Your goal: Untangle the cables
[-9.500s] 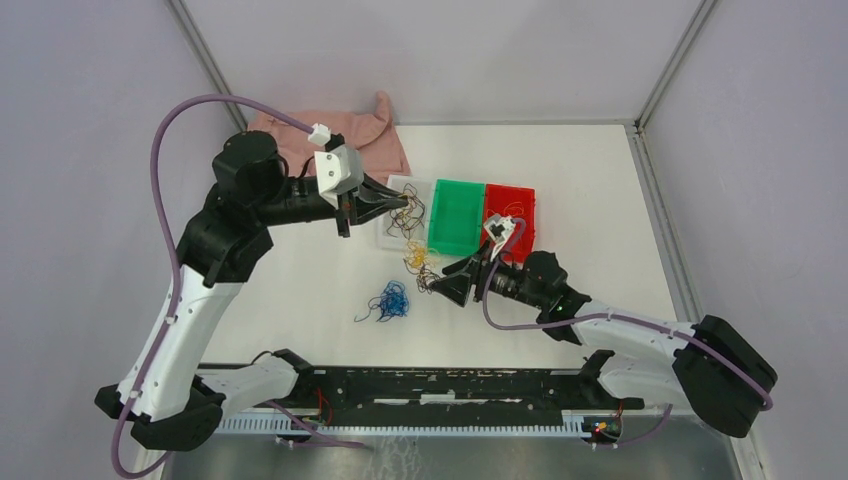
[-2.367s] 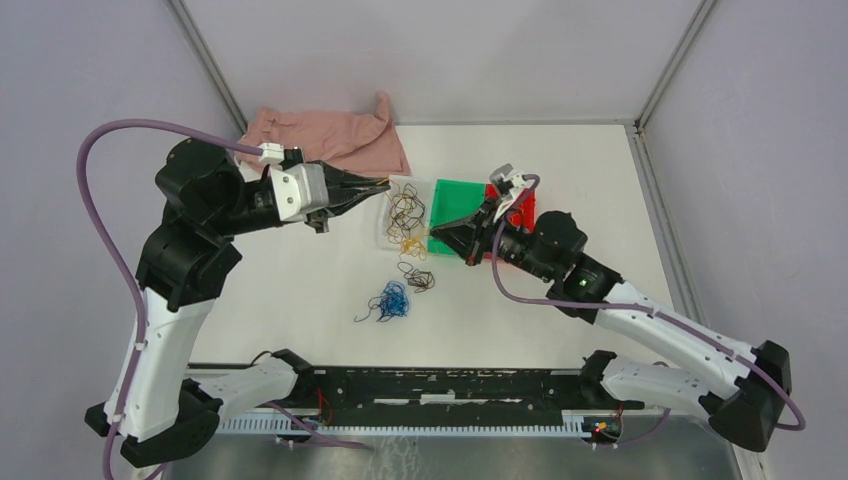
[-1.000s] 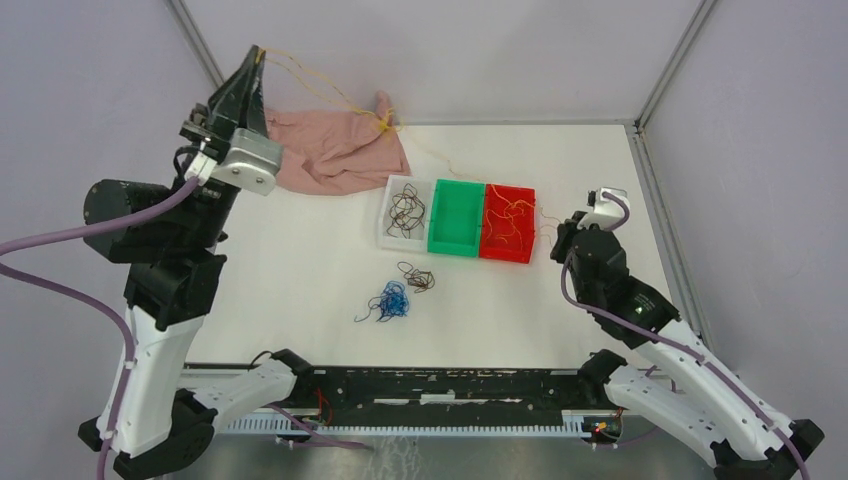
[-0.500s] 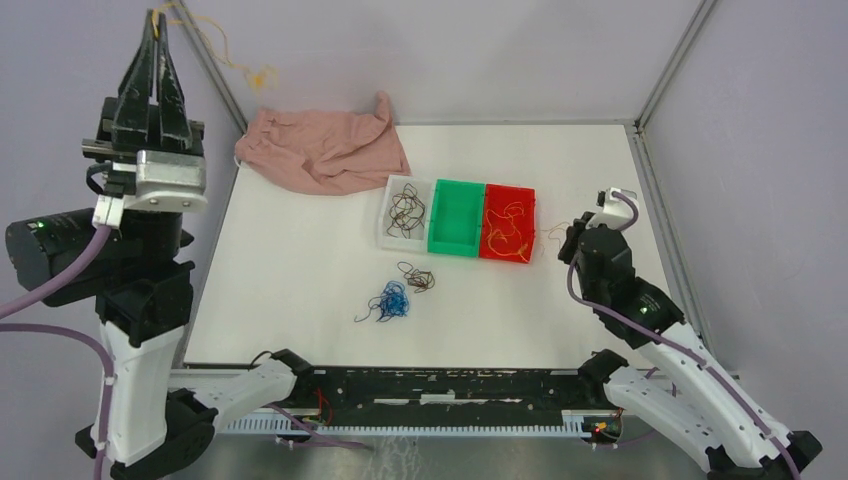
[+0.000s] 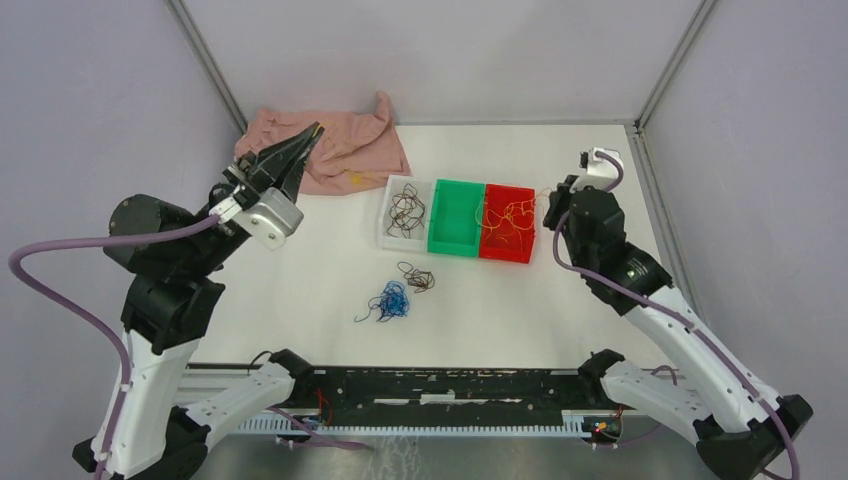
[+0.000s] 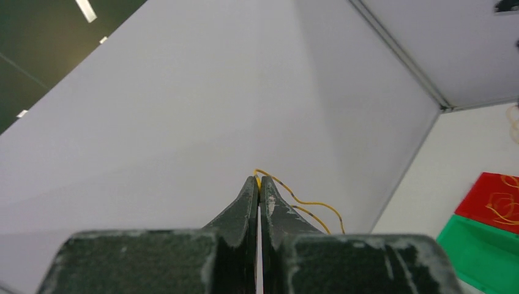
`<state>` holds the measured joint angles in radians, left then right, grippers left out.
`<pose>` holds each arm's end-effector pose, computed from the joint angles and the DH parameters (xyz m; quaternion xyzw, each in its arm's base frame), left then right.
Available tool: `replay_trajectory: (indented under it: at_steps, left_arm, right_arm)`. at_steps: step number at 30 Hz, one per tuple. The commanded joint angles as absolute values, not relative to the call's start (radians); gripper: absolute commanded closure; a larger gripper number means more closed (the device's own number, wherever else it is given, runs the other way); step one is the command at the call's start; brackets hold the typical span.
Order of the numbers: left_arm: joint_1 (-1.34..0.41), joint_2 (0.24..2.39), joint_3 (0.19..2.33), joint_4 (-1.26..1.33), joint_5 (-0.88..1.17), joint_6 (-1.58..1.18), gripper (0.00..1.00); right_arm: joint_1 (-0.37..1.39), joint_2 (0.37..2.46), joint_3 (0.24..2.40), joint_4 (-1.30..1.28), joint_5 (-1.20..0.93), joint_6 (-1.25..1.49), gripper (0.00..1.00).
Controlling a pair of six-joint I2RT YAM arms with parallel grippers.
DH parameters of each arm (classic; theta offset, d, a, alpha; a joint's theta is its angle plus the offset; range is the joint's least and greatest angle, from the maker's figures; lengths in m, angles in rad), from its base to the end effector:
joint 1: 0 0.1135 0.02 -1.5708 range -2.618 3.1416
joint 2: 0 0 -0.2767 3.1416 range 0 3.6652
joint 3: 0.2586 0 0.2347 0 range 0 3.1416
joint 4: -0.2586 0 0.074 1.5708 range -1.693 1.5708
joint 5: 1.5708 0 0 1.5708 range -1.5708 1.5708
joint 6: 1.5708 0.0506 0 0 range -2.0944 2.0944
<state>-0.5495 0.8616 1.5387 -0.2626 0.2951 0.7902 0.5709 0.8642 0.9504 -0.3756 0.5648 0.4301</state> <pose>0.0700 -0.0601 0.5617 0.4321 0.3473 0.0197 0.8320 0.1603 0.0708 0.3700 0.1120 0.7797 0.0795 0.6109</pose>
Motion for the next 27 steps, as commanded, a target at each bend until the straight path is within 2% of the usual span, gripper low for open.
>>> replay_trajectory:
  at_steps: [1,14,27]
  left_arm:
    - [-0.548,0.823,1.540,-0.340,0.449,0.703,0.97]
    - [-0.551,0.821,1.535,-0.368,0.543,0.619,0.97]
    - [-0.549,0.834,1.540,-0.370,0.608,0.557,0.97]
  right_arm:
    - [0.547,0.952,1.043,-0.270,0.538,0.373,1.00]
    - [0.437,1.254,1.127,-0.176,0.465,0.337,1.00]
    - [0.428,1.508,1.100,-0.184,0.293,0.471,1.00]
